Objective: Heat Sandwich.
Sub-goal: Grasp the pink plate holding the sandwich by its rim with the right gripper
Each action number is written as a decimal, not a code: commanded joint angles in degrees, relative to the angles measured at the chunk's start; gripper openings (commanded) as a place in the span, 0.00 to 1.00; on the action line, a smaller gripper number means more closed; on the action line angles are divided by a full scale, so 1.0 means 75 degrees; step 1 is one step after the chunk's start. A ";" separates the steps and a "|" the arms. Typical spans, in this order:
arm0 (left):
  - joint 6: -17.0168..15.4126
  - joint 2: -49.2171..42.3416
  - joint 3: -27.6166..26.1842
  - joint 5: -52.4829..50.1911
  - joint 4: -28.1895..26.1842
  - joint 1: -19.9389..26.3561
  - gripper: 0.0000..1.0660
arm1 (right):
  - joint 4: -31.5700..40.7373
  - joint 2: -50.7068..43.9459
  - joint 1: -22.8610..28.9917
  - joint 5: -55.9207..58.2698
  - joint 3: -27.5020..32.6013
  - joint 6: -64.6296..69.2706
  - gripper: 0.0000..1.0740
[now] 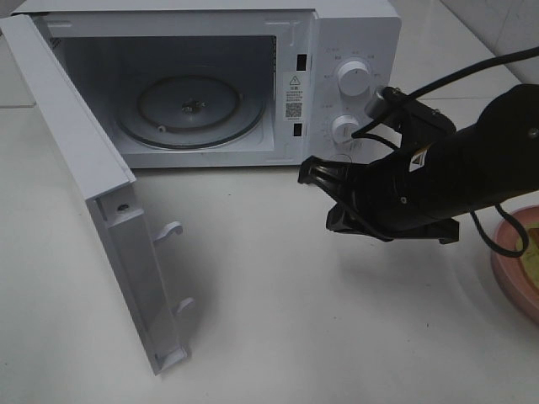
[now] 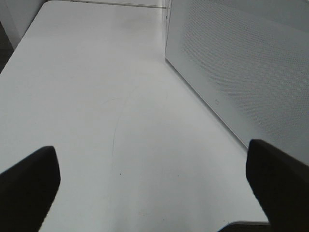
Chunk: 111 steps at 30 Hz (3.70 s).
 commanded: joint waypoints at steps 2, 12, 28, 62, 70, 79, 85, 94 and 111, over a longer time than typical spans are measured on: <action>-0.0023 -0.0115 0.0015 -0.0092 -0.0015 -0.0053 0.92 | -0.0619 -0.0359 -0.0008 0.0741 0.0008 -0.1306 0.06; -0.0023 -0.0115 0.0015 -0.0092 -0.0015 -0.0053 0.92 | -0.1367 -0.1222 -0.0008 0.2605 0.0008 -0.1933 0.11; -0.0023 -0.0115 0.0015 -0.0092 -0.0015 -0.0053 0.92 | -0.2934 -0.1337 -0.0008 0.4897 -0.0940 -0.2063 0.96; -0.0023 -0.0115 0.0015 -0.0092 -0.0015 -0.0053 0.92 | -0.3644 -0.1291 -0.2628 0.6134 -0.1390 -0.2177 0.89; -0.0023 -0.0115 0.0015 -0.0092 -0.0015 -0.0053 0.92 | -0.3720 -0.0733 -0.2674 0.5867 -0.1047 -0.2215 0.88; -0.0023 -0.0115 0.0015 -0.0092 -0.0015 -0.0053 0.92 | -0.3736 -0.0053 -0.2674 0.5523 -0.1047 -0.2246 0.87; -0.0023 -0.0115 0.0015 -0.0092 -0.0015 -0.0053 0.92 | -0.3736 0.0328 -0.2674 0.5233 -0.1047 -0.2246 0.86; -0.0023 -0.0115 0.0015 -0.0092 -0.0015 -0.0053 0.92 | -0.3888 0.0894 -0.2674 0.4843 -0.1047 -0.2154 0.85; -0.0023 -0.0115 0.0015 -0.0092 -0.0015 -0.0053 0.92 | -0.4385 0.1895 -0.2674 0.4561 -0.1047 -0.1895 0.83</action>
